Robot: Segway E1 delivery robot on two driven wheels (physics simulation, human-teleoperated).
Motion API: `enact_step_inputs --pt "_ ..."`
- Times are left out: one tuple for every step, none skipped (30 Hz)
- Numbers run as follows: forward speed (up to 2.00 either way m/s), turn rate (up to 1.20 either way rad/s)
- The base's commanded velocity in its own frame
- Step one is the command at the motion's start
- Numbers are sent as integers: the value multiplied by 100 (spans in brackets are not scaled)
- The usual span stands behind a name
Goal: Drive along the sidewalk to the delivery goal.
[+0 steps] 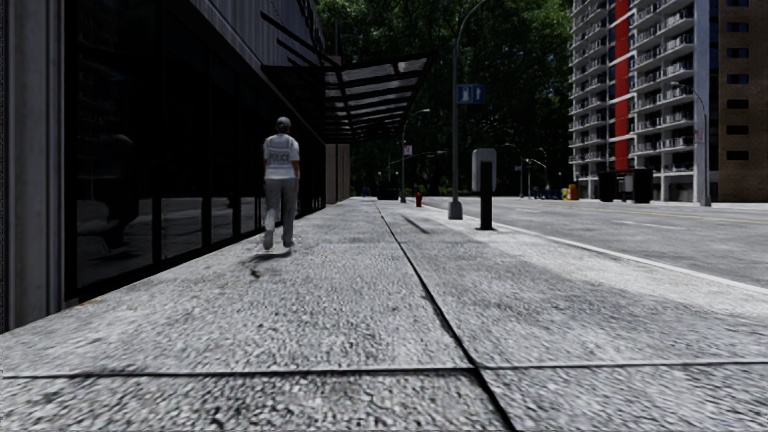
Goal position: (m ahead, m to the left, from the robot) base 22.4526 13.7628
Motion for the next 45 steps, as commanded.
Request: enact_step_inputs --pt "200 0" --pt "200 0" --pt "200 0" --pt "200 0" --pt "200 0" --pt "200 0" --pt "200 0" --pt "200 3" --pt "200 5" --pt "200 5" --pt "200 5" --pt "200 10" --pt "200 17" --pt "200 21" --pt "200 22" --pt "200 22" --pt "200 22" --pt "200 22" --pt "200 18" --pt "200 2" --pt "200 2" --pt "200 0" --pt "200 0" --pt "200 0" --pt "200 0" --pt "200 0" --pt "200 0" --pt "200 0" --pt "200 0" --pt "200 0" --pt "200 0" --pt "200 0" --pt "200 0" --pt "200 0" --pt "200 0" --pt "200 0" --pt "200 0" --pt "200 0" --pt "200 0" --pt "200 0" --pt "200 0" --pt "200 0" --pt "200 0" --pt "200 0" --pt "200 0"
